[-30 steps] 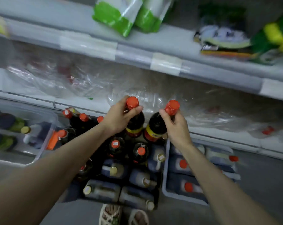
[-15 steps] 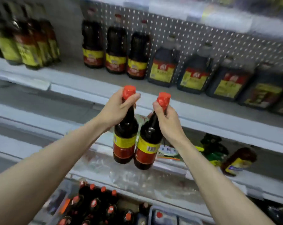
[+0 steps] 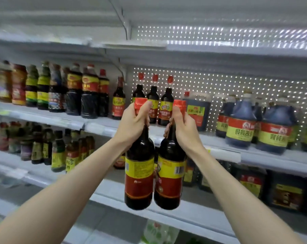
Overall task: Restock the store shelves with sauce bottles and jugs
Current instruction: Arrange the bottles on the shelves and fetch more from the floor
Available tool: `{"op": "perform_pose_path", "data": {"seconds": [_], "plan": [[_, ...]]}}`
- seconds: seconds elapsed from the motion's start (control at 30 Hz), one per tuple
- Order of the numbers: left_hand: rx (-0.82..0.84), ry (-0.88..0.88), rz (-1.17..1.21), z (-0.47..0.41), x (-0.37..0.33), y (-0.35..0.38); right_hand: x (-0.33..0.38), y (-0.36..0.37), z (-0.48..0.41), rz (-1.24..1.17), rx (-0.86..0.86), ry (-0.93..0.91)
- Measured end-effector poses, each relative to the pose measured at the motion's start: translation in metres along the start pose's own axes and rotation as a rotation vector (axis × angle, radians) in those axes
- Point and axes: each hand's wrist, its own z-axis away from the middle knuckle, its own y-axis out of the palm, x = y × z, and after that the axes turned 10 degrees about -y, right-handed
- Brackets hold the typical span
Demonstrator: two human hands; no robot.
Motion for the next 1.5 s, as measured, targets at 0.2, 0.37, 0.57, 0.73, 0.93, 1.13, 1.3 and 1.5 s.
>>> {"op": "perform_pose_path", "data": {"seconds": [0.2,0.37,0.57,0.73,0.93,1.13,1.3,1.5], "plan": [[0.009,0.132,0.027,-0.050,-0.012,-0.040,0.018,0.043,-0.054,0.103,-0.096,-0.111],[0.089,0.209,0.052,-0.109,-0.002,-0.084,0.024,0.097,-0.096,0.198,-0.205,-0.173],[0.112,0.290,0.103,-0.176,-0.003,-0.109,0.025,0.133,-0.142,0.277,-0.340,-0.228],[0.088,0.292,0.163,-0.213,0.000,-0.109,0.016,0.138,-0.175,0.353,-0.407,-0.272],[0.076,0.256,0.206,-0.233,0.009,-0.085,-0.003,0.126,-0.192,0.436,-0.411,-0.279],[0.056,0.200,0.204,-0.254,0.030,-0.049,-0.038,0.099,-0.208,0.452,-0.407,-0.246],[0.045,0.168,0.148,-0.281,0.045,-0.022,-0.064,0.084,-0.227,0.456,-0.384,-0.224],[0.025,0.130,0.082,-0.299,0.059,-0.004,-0.092,0.072,-0.247,0.389,-0.356,-0.187]]}}
